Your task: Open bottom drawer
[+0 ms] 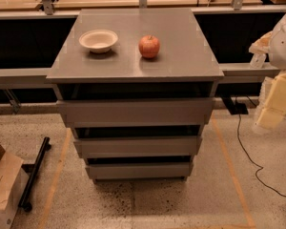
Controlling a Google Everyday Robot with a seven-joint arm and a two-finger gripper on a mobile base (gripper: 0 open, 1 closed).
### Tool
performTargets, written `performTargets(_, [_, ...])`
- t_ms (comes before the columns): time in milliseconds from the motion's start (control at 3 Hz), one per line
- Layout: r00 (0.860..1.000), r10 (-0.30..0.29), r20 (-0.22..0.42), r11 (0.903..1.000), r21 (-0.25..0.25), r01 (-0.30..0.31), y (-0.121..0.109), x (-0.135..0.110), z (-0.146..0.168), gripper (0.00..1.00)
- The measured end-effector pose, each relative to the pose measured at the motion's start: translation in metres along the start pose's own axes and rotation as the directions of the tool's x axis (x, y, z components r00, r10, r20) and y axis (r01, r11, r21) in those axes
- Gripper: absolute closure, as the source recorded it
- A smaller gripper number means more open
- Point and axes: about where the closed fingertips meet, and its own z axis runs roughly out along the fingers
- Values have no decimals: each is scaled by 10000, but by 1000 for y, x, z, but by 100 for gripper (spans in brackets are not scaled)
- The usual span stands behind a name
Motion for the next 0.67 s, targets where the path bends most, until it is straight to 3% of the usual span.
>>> performTargets(667, [9999,137,38,9999,88,-138,-2,13,17,0])
